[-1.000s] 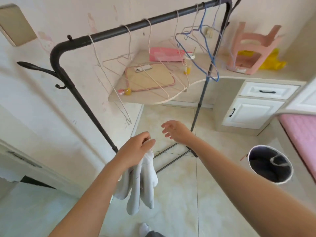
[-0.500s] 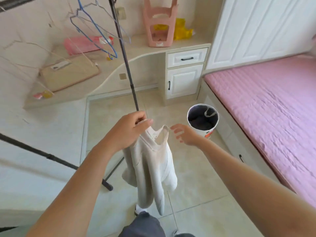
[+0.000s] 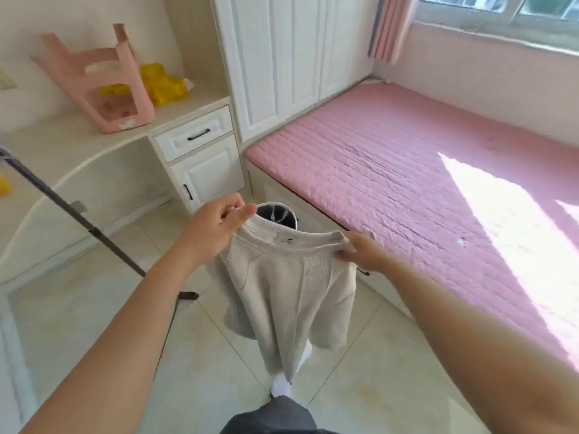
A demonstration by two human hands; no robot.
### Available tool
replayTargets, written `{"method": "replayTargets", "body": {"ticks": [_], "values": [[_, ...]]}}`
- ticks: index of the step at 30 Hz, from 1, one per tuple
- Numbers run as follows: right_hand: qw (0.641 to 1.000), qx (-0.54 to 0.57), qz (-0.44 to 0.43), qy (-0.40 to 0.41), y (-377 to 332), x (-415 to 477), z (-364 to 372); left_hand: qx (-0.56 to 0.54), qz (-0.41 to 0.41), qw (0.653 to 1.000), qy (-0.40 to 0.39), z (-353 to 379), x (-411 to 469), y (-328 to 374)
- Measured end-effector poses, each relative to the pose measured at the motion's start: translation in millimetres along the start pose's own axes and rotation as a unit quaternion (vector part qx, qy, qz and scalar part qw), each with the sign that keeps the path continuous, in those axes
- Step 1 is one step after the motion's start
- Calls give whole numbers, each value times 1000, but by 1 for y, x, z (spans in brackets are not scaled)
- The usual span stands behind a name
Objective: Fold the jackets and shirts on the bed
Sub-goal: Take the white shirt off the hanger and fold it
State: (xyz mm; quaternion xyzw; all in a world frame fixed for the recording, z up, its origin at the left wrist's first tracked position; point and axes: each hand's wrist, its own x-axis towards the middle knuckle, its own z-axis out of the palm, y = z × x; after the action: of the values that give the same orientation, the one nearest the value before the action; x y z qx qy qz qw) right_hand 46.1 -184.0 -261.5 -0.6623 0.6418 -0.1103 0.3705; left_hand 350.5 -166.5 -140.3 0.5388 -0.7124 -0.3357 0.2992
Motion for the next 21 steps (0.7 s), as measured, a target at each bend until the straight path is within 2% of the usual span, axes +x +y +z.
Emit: {"method": "replayTargets", "body": {"ticks": [3,5,11,17,21], "values": [[992,-10,91,86,34,2,-45,46,-16,995,-92,21,62,-9],[979,-32,145,139,54,0,-72,103,7,980,-168,39,101,-7],[934,-78,263,231,85,-24,-116,258,33,923,-284,96,193,-41],[881,-106,349,301,121,-41,-134,286,54,913,-285,160,246,-18],[838,-75,407,355,152,-47,-159,370,131,896,-207,198,285,7]]}}
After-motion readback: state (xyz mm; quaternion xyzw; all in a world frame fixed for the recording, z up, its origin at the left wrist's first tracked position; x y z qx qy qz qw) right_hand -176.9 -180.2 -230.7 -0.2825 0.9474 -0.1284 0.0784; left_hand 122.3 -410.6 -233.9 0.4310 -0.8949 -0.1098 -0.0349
